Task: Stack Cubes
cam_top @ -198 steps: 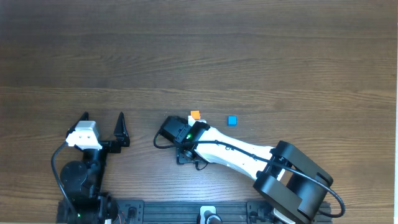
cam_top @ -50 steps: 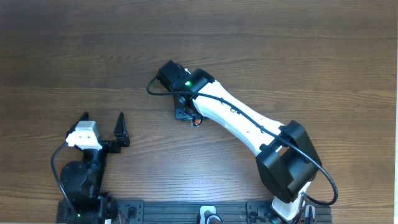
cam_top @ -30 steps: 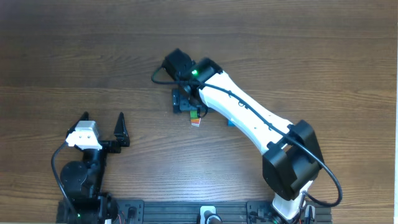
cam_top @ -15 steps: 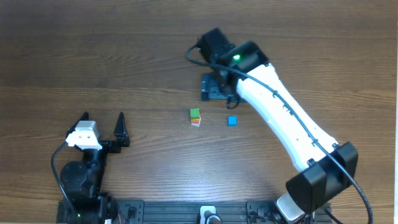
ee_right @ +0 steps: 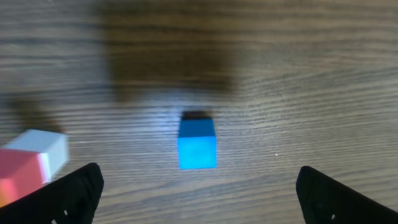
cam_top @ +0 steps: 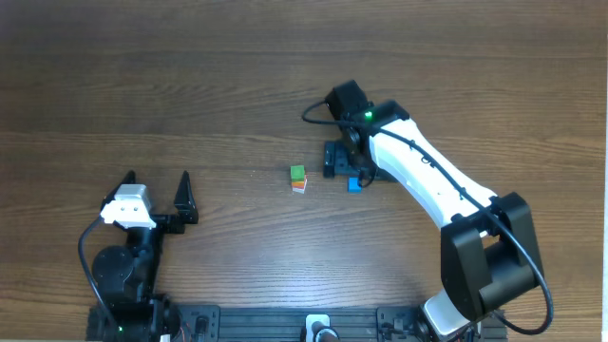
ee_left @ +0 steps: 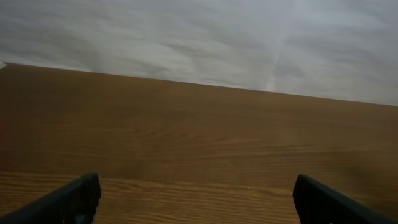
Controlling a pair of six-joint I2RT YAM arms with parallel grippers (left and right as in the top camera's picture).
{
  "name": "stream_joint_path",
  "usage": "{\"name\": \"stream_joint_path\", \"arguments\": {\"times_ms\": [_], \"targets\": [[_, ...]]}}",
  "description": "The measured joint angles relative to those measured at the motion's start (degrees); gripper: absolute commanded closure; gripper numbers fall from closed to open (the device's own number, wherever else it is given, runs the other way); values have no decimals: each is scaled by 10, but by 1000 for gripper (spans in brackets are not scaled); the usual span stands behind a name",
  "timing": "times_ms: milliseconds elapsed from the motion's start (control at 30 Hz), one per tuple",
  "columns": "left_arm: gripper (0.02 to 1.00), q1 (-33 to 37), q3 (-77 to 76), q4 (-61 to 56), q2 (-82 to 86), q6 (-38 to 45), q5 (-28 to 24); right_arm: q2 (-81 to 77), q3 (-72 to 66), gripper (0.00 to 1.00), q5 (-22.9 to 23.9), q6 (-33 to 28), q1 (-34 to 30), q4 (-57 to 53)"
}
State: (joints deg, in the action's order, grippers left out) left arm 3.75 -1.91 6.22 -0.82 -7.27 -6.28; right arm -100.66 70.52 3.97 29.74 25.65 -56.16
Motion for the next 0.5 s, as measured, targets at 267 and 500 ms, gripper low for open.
{"name": "stream_joint_path", "arguments": {"times_ms": [267, 500], "targets": [[18, 0, 0, 0, 0, 0, 0, -19, -28, 40, -4, -12, -4, 43], [20, 0, 0, 0, 0, 0, 0, -74, -29, 88, -4, -13, 0, 55]]}}
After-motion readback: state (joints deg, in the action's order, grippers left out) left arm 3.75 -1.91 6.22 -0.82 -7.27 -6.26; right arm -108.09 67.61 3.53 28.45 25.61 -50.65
